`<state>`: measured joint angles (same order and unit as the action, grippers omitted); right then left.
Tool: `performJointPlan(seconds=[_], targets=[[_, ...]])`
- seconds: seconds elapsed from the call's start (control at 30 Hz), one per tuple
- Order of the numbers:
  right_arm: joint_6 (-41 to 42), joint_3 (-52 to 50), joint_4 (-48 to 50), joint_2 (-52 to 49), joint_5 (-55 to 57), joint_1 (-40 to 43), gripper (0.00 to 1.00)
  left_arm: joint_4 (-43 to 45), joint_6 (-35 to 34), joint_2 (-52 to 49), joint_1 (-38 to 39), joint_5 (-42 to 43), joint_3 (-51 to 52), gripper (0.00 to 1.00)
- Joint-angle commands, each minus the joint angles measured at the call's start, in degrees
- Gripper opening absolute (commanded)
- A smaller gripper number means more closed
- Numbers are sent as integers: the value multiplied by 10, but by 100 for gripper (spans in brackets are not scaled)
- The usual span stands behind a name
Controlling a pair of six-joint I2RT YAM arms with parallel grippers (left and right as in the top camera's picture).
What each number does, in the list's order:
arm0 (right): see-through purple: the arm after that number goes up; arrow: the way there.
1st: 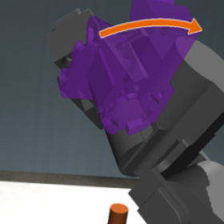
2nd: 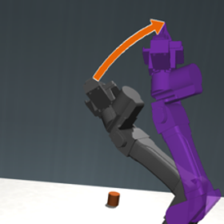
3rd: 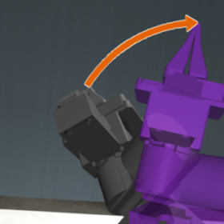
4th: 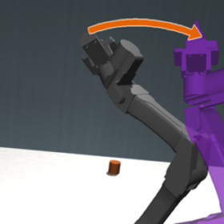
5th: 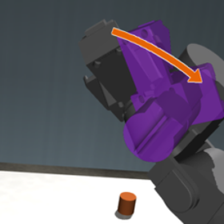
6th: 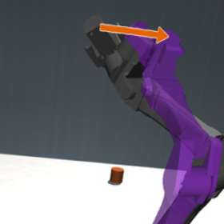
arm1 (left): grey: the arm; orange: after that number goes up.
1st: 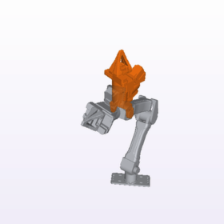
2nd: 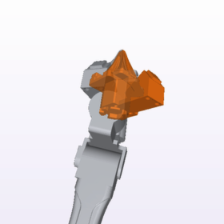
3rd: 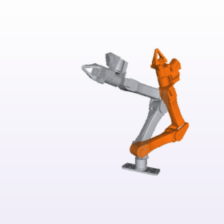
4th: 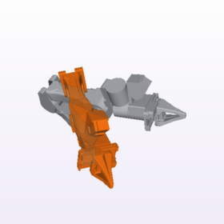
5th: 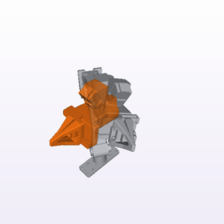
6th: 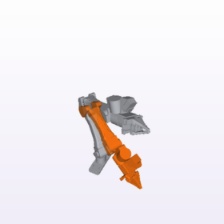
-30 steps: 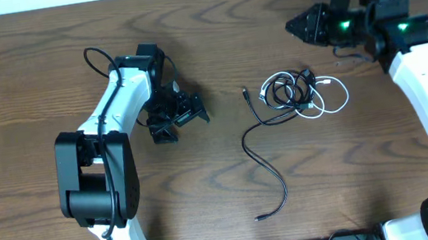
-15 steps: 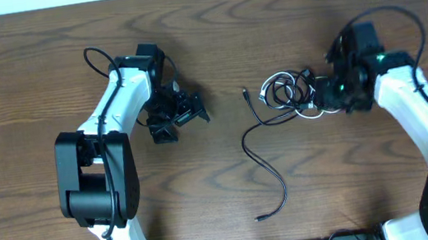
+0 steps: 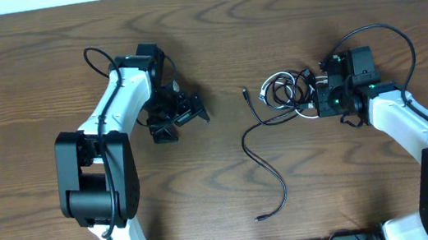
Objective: Untangle cables
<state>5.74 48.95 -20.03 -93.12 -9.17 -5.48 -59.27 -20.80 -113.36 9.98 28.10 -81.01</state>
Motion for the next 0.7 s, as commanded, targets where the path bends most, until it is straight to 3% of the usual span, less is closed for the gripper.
performJointPlan(seconds=[0.0,0.23,0.4,0.5,0.67], targets=[[-5,-11,2,1,2,-2,31,-2,-1,-1,1,-7,2,98],[-7,-50,45,1,2,-2,28,-2,-1,-1,1,-7,2,98],[0,-48,85,1,-10,-2,1,-2,-1,-1,1,-7,2,98],[0,-34,89,1,-25,-2,1,-2,-1,-1,1,-7,2,98],[13,27,62,16,-220,-2,1,-2,-1,-1,1,-7,2,98]])
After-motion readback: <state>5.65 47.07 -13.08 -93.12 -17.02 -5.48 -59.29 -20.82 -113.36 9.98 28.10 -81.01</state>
